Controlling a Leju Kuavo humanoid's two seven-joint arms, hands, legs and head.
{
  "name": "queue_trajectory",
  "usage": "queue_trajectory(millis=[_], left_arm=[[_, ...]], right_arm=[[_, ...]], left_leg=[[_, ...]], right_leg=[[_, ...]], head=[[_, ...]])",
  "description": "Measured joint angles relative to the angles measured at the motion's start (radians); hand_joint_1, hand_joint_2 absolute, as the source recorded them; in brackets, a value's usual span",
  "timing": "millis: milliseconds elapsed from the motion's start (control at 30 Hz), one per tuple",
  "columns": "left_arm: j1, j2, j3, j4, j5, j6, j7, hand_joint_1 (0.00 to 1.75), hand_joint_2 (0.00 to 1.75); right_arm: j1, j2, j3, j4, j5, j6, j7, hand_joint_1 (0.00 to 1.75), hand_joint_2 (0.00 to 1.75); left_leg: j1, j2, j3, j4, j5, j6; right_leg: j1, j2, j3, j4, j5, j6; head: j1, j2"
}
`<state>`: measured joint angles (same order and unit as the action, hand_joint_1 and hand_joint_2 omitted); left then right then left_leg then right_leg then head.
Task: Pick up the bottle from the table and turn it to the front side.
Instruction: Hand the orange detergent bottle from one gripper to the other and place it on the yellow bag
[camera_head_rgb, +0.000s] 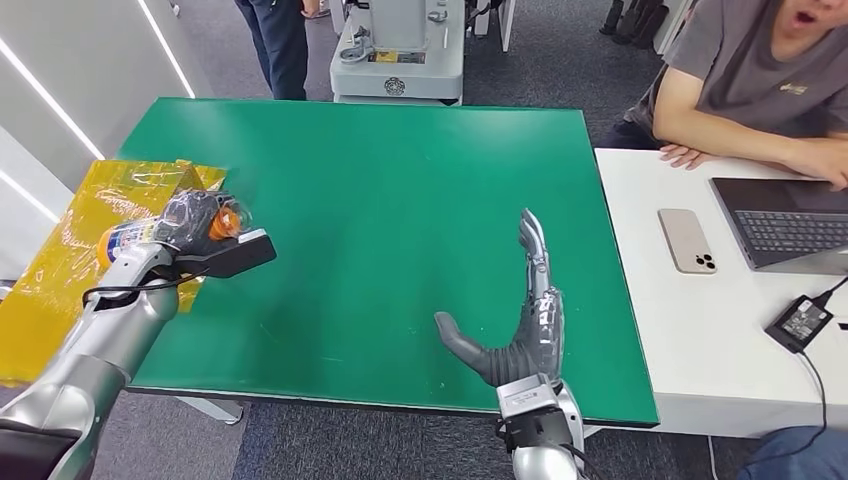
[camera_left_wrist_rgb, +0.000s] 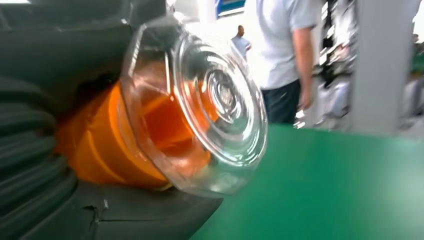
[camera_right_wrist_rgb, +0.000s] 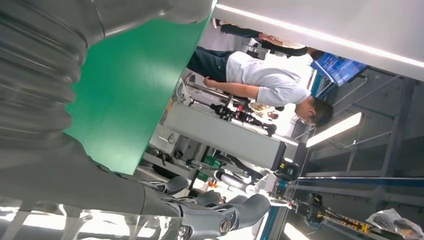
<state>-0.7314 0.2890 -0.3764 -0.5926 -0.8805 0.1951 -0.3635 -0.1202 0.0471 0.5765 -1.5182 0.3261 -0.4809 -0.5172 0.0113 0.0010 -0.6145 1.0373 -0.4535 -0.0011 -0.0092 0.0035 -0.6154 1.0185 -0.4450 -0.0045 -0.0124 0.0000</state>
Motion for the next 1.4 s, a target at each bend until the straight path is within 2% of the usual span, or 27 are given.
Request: queue_trajectory(millis=[233,533,800,1233,1267,1367,1400], left_arm=[[-0.013,-0.003,-0.038,0.112,-0.099,0.057,0.026,1.75,1.75],[-0.017,0.009,-0.085,0.215,-0.171,-0.009,-0.015,1.75,1.75],[-0.018,0.008,-0.116,0.245,-0.202,-0.032,-0.081,1.75,1.75],[-0.021,0.006,-0.131,0.252,-0.243,0.046,-0.125,1.75,1.75],[-0.022,0.005,-0.132,0.253,-0.247,0.047,-0.124,1.57,1.75],[-0.028,0.003,-0.132,0.256,-0.256,0.046,-0.114,0.27,1.75],[-0.030,0.002,-0.132,0.258,-0.256,0.045,-0.111,0.00,1.75]], right_arm=[[-0.001,0.008,0.002,0.001,0.016,0.016,0.014,0.00,1.75],[-0.002,0.026,0.003,0.003,0.034,0.037,0.015,0.00,1.75],[-0.008,0.038,0.003,0.006,0.035,0.061,0.014,0.00,1.75],[-0.048,0.048,0.003,0.045,0.013,0.084,-0.007,0.00,1.75],[-0.051,0.048,0.003,0.049,0.011,0.083,-0.010,0.00,1.75],[-0.059,0.048,0.003,0.061,0.003,0.078,-0.015,0.00,1.75],[-0.061,0.049,0.003,0.064,0.001,0.076,-0.017,0.00,1.75]], left_leg=[[0.000,0.000,0.000,0.000,0.000,0.000],[0.000,0.000,0.000,0.000,0.000,0.000],[0.000,0.000,0.000,0.000,0.000,0.000],[0.000,0.000,0.000,0.000,0.000,-0.001],[0.000,0.000,0.000,0.000,0.000,-0.001],[0.000,0.000,0.000,0.000,0.000,-0.001],[0.000,0.000,0.000,0.000,0.000,-0.001]], right_leg=[[0.000,0.000,0.000,0.000,0.000,0.000],[0.000,0.000,0.000,0.000,0.000,0.000],[0.000,0.000,0.000,0.000,0.000,0.000],[0.000,0.000,0.000,0.001,0.000,0.000],[0.000,0.000,0.000,0.001,0.000,0.000],[0.000,0.000,0.000,0.000,0.000,0.000],[0.000,0.000,0.000,0.000,0.000,0.000]], head=[[0.000,0.000],[0.000,0.000],[0.000,0.000],[0.000,0.000],[0.000,0.000],[0.000,0.000],[0.000,0.000]])
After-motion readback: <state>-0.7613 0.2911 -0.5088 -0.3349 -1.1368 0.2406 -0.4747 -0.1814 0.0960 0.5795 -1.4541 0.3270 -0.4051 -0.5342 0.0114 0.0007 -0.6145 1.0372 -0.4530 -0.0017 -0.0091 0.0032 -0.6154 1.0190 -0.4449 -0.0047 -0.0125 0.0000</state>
